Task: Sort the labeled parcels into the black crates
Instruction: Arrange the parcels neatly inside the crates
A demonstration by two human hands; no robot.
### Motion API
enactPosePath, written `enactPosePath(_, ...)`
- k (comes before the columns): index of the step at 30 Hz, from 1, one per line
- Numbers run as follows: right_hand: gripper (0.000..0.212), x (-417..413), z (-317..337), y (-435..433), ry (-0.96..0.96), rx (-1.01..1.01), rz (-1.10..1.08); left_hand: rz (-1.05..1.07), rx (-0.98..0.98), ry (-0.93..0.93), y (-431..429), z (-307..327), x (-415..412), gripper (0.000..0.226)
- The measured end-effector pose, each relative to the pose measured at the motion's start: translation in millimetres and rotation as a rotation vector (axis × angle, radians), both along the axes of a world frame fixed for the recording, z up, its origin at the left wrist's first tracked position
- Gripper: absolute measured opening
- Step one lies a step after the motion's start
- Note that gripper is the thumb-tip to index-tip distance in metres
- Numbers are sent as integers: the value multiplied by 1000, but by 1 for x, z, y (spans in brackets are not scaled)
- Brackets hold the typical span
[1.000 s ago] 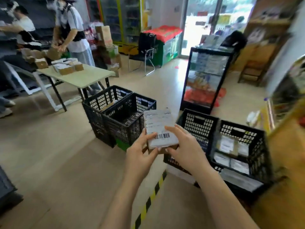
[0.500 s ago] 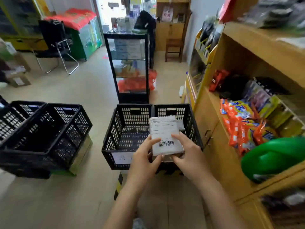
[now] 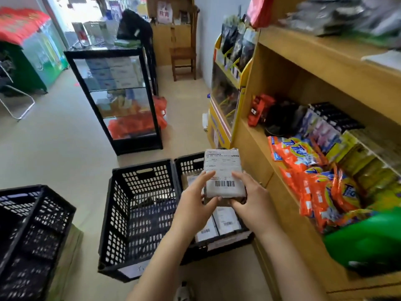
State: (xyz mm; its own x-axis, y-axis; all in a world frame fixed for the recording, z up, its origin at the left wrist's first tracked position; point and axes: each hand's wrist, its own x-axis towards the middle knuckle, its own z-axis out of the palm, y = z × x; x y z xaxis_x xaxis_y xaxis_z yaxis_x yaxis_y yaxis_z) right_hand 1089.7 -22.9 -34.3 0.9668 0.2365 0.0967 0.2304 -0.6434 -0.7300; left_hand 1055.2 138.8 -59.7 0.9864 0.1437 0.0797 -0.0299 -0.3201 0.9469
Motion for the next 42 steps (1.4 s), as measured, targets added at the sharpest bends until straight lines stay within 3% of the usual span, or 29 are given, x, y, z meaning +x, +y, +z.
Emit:
enactPosePath(13, 69, 98, -67, 34, 206, -73, -98, -57, 42, 192, 34, -59, 106, 63)
enactPosePath(22, 66, 206, -118, 12, 368, -129, 28, 50, 42, 347, 8, -125, 199, 65)
enactPosePath(28, 64, 268, -206, 9, 486, -141, 62, 106, 46, 450, -6, -215, 255, 65)
enactPosePath(35, 62, 322, -324, 30, 484, -205, 102, 150, 92, 509, 3, -326, 305, 62)
enactPosePath(42, 67, 367, -411, 57, 457, -187, 85, 151, 199, 512, 19, -396, 355, 64)
